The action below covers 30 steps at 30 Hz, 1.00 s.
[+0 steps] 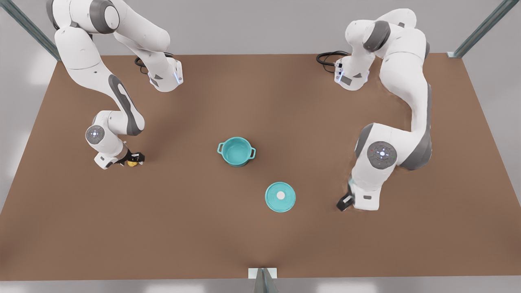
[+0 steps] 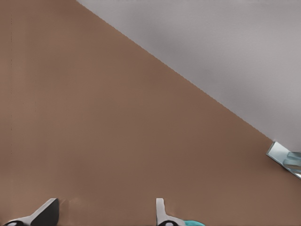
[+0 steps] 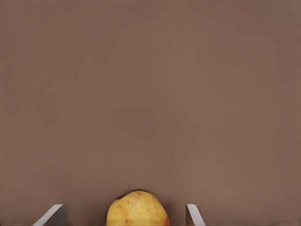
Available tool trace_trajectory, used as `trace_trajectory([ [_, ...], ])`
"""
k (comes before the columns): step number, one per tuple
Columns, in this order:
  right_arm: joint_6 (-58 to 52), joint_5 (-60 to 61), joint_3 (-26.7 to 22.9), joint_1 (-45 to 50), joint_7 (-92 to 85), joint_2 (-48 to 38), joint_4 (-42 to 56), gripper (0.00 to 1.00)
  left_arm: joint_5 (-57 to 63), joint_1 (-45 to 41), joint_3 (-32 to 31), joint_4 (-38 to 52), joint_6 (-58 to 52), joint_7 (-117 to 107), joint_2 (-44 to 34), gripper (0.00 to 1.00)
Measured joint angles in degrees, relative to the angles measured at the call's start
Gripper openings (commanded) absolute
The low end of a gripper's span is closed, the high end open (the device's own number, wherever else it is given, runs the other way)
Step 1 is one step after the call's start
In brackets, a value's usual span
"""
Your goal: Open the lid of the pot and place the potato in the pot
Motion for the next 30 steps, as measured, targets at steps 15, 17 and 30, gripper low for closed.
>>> trace_trajectory([
  [15, 0.09, -1.0, -0.03, -1.02, -0.18, -0.89, -1.76, 0.79, -11.21, 2.89, 15.23, -29.33, 0.38, 30.86, -24.45, 1.0],
  [17, 0.09, -1.07, -0.04, -1.02, -0.22, -0.88, -1.76, 0.79, -11.28, 3.08, 15.56, -29.23, 0.79, 33.77, -24.25, 1.0],
  [30, 0.2, -1.25, -0.01, -1.14, -0.44, -0.68, -1.79, 0.54, -11.69, 0.21, 15.93, -28.92, 1.65, 46.27, -23.63, 1.0],
])
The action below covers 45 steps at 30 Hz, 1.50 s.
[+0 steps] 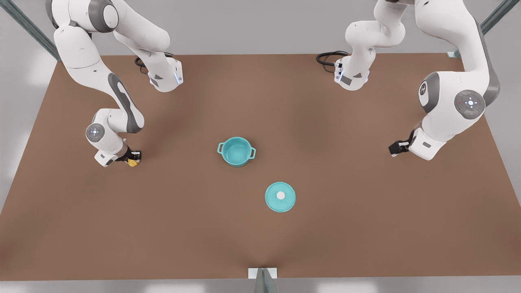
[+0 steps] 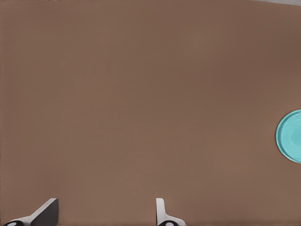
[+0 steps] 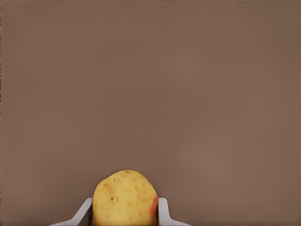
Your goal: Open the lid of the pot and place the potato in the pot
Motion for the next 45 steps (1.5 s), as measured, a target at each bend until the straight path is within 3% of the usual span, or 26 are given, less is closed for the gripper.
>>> trace_trajectory([
  [3, -0.01, 0.12, 0.03, -0.15, -0.19, -0.14, -0.02, 0.5, -0.1, 0.17, 0.0, -0.04, 0.03, 1.84, 0.0, 1.0],
  [16, -3.46, 0.61, 1.1, 0.23, -0.39, -5.91, 0.61, 0.51, -0.18, -0.33, -0.16, -0.32, -0.02, 6.88, -0.02, 1.0],
  [23, -13.27, 4.26, 9.57, 0.27, 2.14, -10.21, 7.14, 0.51, -0.17, -0.33, -0.1, 0.03, 0.01, 8.33, 0.09, 1.0],
  [30, -26.11, 7.12, 22.41, 0.35, 9.45, -10.23, 17.72, 0.51, -0.16, -0.25, -0.09, 0.03, 0.02, 9.33, 0.09, 1.0],
  [37, -32.7, 10.23, 24.92, 14.1, 20.97, -5.43, 25.98, 0.5, -0.12, -0.59, -0.28, 1.0, -0.78, 9.78, -0.27, 1.0],
  [45, -33.86, 10.16, 22.09, 29.6, 35.19, 5.66, 34.37, 0.5, 0.05, -0.33, -0.33, 1.35, -2.19, 9.9, 0.0, 1.0],
])
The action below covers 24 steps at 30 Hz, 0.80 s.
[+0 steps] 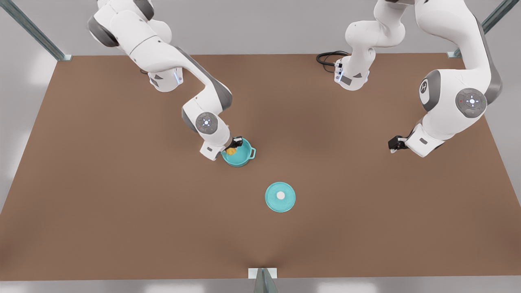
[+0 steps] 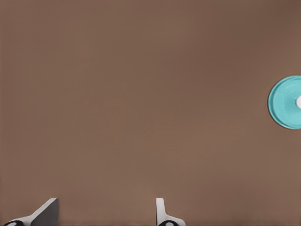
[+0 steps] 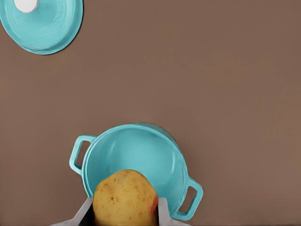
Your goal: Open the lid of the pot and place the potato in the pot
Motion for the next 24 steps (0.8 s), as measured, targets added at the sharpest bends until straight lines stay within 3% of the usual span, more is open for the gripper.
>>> trace_trajectory([
  [7, 3.54, -1.79, -1.86, 3.61, 9.07, 3.97, -0.81, 0.5, 0.18, -0.14, -0.02, 0.01, -0.46, 0.15, 0.0, 1.0],
  [10, 4.88, -1.95, -5.6, 7.48, 12.06, 5.19, -0.66, 0.5, 0.19, -0.14, -0.02, -0.01, -0.59, 0.18, 0.02, 1.0],
  [14, 6.31, -2.03, -6.96, 8.89, 15.37, 6.03, -0.45, 0.51, 0.19, -0.11, -0.1, -0.01, -0.68, 0.22, 0.02, 1.0],
  [15, 6.52, -2.15, -7.04, 8.95, 16.15, 6.07, -0.43, 1.0, 0.2, -0.13, -0.1, -0.04, -0.7, 0.21, 0.02, 1.0],
  [22, 6.81, -2.82, -8.48, 8.08, 20.53, 2.91, -0.39, 1.0, -0.84, -0.34, -0.17, 3.66, -0.74, 0.01, 1.95, 1.0],
  [24, 4.48, -3.94, -9.13, 0.61, 20.48, -2.49, -0.45, 1.0, -1.38, -0.28, -0.13, 6.07, -0.8, -0.1, 3.42, 1.0],
])
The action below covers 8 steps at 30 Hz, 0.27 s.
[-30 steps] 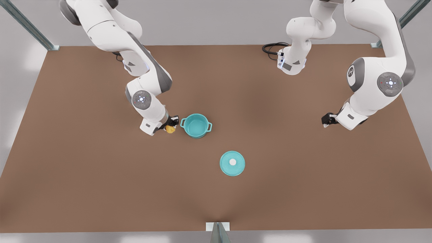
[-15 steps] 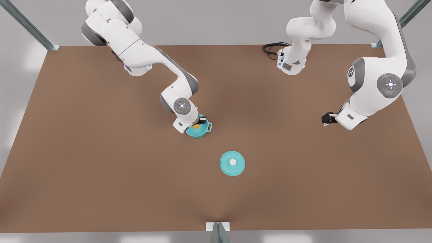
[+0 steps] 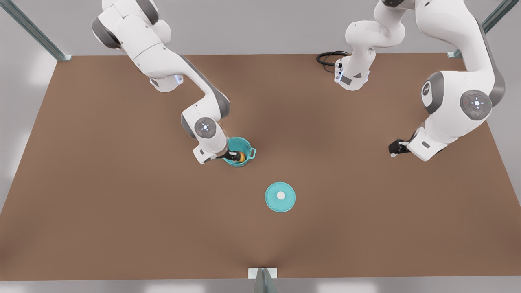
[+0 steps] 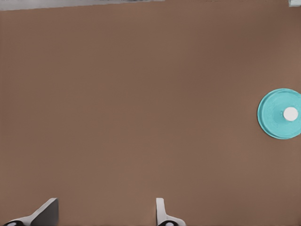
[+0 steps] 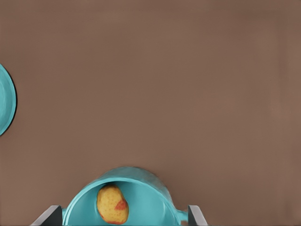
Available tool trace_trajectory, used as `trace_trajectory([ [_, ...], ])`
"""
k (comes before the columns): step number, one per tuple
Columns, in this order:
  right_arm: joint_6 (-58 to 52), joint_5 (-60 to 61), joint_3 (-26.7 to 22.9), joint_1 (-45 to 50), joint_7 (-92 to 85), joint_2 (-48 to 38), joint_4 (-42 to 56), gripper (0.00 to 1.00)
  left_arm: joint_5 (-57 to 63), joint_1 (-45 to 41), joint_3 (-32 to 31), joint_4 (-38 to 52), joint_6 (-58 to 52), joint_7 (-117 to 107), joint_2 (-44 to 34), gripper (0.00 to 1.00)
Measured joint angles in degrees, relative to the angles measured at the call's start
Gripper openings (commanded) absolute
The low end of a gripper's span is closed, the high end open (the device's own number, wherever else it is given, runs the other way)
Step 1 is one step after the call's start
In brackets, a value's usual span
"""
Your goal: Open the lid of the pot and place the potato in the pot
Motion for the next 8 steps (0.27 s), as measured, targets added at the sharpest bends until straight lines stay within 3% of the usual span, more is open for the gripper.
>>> trace_trajectory([
  [5, -10.4, -0.58, -0.32, -28.14, -8.31, -10.05, 0.61, 1.0, -0.58, 0.31, 0.02, 0.85, -0.14, -0.23, 0.58, 1.0],
  [8, -15.89, -0.68, -0.35, -34.14, -14.73, -11.27, 2.94, 1.0, -0.74, 0.2, 0.02, 0.83, -0.18, -0.35, 0.79, 1.0],
])
